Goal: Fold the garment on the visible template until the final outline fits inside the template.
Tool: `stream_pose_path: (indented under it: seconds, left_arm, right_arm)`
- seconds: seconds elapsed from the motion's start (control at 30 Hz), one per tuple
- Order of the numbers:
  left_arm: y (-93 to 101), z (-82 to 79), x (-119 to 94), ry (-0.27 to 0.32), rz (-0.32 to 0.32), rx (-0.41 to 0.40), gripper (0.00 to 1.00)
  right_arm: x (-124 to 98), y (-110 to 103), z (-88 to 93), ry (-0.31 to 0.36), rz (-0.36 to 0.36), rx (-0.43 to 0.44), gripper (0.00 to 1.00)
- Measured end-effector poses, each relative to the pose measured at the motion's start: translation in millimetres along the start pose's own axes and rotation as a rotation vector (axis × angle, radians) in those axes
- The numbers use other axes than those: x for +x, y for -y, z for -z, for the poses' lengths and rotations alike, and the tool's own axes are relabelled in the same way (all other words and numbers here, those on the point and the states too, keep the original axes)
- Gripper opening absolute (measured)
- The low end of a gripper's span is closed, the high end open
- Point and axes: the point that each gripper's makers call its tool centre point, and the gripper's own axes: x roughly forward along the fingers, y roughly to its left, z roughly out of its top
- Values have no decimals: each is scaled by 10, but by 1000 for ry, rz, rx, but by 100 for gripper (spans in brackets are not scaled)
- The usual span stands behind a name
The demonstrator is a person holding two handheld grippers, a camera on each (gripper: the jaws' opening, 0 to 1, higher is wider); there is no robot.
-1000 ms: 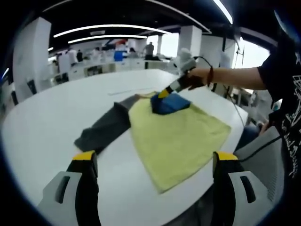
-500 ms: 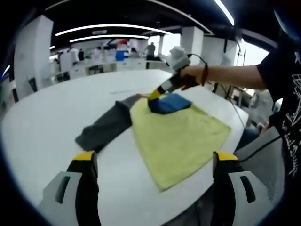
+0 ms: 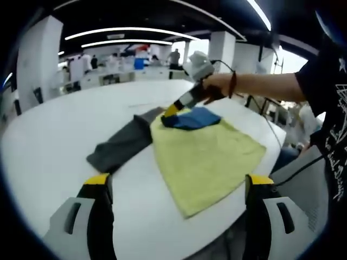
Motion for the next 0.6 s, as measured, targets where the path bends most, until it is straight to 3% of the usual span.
stream_pose_path:
  seconds: [0.17,0.6]
  left_arm:
    - [-9,2,-7,-2,-2,4,98]
    - [-3,-15,-10,4,-4,8,98]
  right_arm:
    - [-33,43,-38,4,12,-21,24]
    - [-244,634,62,-12,156,14,27]
